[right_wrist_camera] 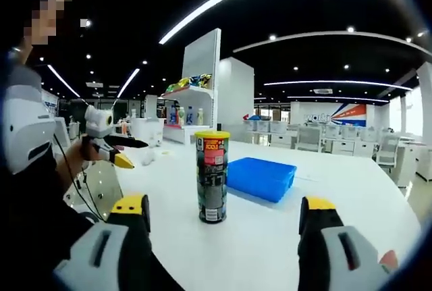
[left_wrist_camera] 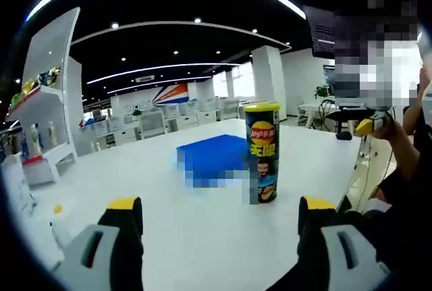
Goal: Open the lid of the chip container on the table, take out the chips, place them into the box in front of the container, and close the lid
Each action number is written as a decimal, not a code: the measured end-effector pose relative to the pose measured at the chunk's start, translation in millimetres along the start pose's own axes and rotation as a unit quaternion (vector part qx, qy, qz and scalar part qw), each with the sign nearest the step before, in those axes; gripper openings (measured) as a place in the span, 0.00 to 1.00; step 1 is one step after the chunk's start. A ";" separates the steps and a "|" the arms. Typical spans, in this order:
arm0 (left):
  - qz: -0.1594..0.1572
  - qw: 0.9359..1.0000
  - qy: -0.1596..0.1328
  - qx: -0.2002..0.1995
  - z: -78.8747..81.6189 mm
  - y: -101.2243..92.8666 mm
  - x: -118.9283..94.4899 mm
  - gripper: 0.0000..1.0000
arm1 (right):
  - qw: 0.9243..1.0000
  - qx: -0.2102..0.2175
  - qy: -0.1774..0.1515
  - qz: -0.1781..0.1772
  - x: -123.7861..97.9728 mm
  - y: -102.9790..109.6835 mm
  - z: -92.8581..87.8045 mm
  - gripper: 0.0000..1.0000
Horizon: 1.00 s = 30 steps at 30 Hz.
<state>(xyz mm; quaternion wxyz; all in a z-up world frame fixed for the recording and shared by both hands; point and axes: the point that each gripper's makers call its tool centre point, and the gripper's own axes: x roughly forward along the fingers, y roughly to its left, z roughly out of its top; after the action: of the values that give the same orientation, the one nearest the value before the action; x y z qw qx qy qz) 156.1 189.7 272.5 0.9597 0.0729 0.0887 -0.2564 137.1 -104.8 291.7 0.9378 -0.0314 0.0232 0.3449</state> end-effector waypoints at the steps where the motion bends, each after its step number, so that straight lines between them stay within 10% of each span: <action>1: -0.001 1.000 -0.001 -0.001 0.8 -0.4 -0.1 0.95 | 1.000 0.000 -0.001 0.000 -0.1 -0.1 0.3 0.85; 30: 0.010 1.000 0.002 0.014 -0.1 5.3 -1.3 0.95 | 1.000 -0.003 0.009 0.015 7.1 9.5 -2.8 0.85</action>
<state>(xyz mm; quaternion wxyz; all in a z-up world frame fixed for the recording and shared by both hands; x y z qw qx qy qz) 157.6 194.9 273.2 0.9610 0.0883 0.0865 -0.2475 136.2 -93.2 288.0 0.9324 -0.0370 0.0310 0.3583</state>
